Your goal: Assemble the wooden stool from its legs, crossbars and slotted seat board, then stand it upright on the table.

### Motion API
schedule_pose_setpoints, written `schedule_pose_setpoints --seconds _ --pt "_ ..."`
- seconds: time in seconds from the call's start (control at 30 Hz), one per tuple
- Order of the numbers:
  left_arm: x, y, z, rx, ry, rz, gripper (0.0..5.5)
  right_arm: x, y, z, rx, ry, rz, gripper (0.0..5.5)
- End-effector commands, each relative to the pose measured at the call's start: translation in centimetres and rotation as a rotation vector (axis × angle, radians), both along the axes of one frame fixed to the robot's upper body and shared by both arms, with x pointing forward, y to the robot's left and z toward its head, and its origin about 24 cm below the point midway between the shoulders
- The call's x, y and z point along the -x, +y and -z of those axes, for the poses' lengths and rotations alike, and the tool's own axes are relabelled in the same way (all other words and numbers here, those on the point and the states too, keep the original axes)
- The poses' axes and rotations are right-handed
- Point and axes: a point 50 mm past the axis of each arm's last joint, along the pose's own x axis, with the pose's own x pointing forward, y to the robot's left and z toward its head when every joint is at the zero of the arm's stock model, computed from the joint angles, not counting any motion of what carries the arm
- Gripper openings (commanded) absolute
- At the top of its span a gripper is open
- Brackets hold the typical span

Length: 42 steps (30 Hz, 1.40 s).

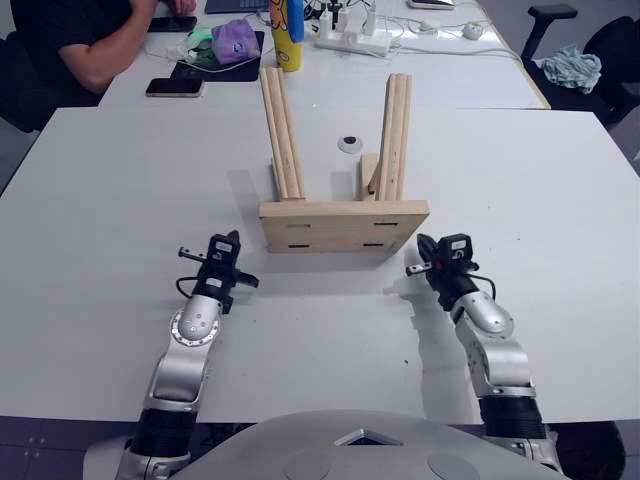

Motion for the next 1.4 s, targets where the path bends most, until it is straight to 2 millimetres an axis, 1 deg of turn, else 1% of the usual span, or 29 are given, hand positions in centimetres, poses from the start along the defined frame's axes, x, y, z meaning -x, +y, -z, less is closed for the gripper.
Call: schedule_pose_setpoints --seconds 0.03,0.1,0.17,0.27,0.33,0.43,0.57,0.67,0.77,0.97,1.03,1.17,1.27,1.4 --pt "-1.1 -1.3 1.1 -0.015 0.042 0.083 0.00 -0.9 0.6 0.3 0.013 -0.014 -0.012 0.00" --pt "-1.3 -1.6 1.6 -0.020 0.071 0.108 0.00 -1.4 1.2 0.3 0.007 -0.024 -0.024 0.00" --pt "-1.4 -2.0 1.7 -0.015 0.088 0.140 0.00 -1.7 1.6 0.1 -0.002 -0.037 -0.040 0.00" --pt "-1.2 -3.0 1.6 0.006 0.107 0.197 0.00 -1.4 2.3 0.2 -0.024 -0.028 -0.072 0.00" --pt "-0.9 -3.7 1.5 0.025 0.111 0.235 0.00 -1.2 3.1 0.0 -0.048 -0.026 -0.119 0.00" --pt "-0.8 -4.9 0.8 0.060 0.108 0.300 0.00 -0.9 4.8 -0.5 -0.081 -0.047 -0.235 0.00" --pt "-1.0 -6.2 -1.2 0.094 0.060 0.362 0.00 -1.0 5.9 -1.7 -0.120 -0.064 -0.289 0.00" --pt "-1.3 -6.5 -2.9 0.108 0.018 0.371 0.00 -1.4 5.9 -3.6 -0.147 -0.099 -0.292 0.00" --pt "-1.5 -6.4 -4.5 0.112 -0.018 0.371 0.00 -1.8 5.9 -5.5 -0.173 -0.131 -0.295 0.00" --pt "-1.4 -5.8 -7.6 0.106 -0.084 0.367 0.00 -2.7 5.8 -8.8 -0.200 -0.176 -0.293 0.00" --pt "-1.7 -5.4 -9.1 0.107 -0.124 0.355 0.00 -2.8 5.7 -9.5 -0.204 -0.181 -0.293 0.00" --pt "-2.3 -5.1 -11.5 0.114 -0.182 0.350 0.00 -3.1 5.4 -10.3 -0.213 -0.190 -0.280 0.00" --pt "-2.5 -5.2 -12.4 0.117 -0.199 0.355 0.00 -3.5 5.6 -11.5 -0.231 -0.220 -0.278 0.00" --pt "-2.7 -5.3 -13.0 0.122 -0.210 0.361 0.00 -4.0 5.7 -13.2 -0.258 -0.264 -0.273 0.00"
